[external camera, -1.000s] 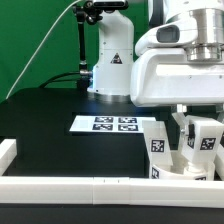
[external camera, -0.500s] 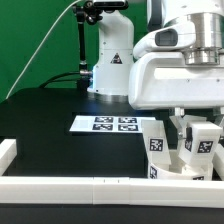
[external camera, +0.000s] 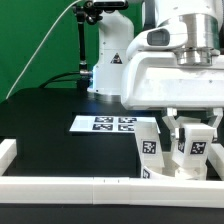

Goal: Assemble stool

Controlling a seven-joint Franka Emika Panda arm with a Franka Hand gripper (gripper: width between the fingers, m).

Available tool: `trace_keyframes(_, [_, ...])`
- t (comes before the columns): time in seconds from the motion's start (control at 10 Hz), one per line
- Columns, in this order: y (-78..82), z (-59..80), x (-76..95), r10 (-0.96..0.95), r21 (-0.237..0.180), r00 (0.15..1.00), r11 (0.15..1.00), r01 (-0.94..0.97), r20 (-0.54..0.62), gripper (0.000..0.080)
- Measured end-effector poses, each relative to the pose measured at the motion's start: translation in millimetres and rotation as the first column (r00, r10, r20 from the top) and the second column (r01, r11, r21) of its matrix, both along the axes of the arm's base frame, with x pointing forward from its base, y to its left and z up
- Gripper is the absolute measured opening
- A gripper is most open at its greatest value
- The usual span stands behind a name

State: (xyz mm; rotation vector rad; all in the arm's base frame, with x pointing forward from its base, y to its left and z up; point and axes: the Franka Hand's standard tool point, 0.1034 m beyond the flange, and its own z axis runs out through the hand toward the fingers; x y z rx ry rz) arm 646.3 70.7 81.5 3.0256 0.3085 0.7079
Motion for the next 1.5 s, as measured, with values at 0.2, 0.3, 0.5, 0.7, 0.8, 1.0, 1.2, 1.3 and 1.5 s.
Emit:
trace_keyframes(0.2, [0.0, 0.0, 0.0, 0.000, 0.000, 1.000, 1.000, 0.000, 0.000, 0.0338])
trace_keyframes(0.3, [0.0, 0.0, 0.0, 0.000, 0.000, 1.000, 1.000, 0.000, 0.000, 0.0338])
trace_keyframes(0.5, [0.0, -0.1, -0.1, 0.000, 0.000, 1.000, 1.000, 0.000, -0.001, 0.0338])
trace_keyframes(0.7, [-0.1, -0.1, -0.1, -0.003, 0.002, 1.000, 1.000, 0.003, -0.003, 0.0338])
trace_keyframes(0.8, [-0.1, -0.1, 0.0, -0.003, 0.002, 1.000, 1.000, 0.003, -0.003, 0.0338])
trace_keyframes(1.0, [-0.5, -0.4, 0.6, -0.004, -0.001, 1.000, 1.000, 0.004, 0.019, 0.0338])
trace_keyframes(1.2, [-0.2, -0.2, 1.6, -0.003, -0.004, 0.998, 1.000, 0.003, 0.056, 0.0338])
trace_keyframes(1.3, [0.3, 0.6, 2.1, -0.001, -0.005, 0.998, 1.000, 0.002, 0.061, 0.0338])
trace_keyframes(1.5, [1.9, 2.9, 3.3, 0.002, -0.008, 0.998, 1.000, -0.002, 0.070, 0.0551])
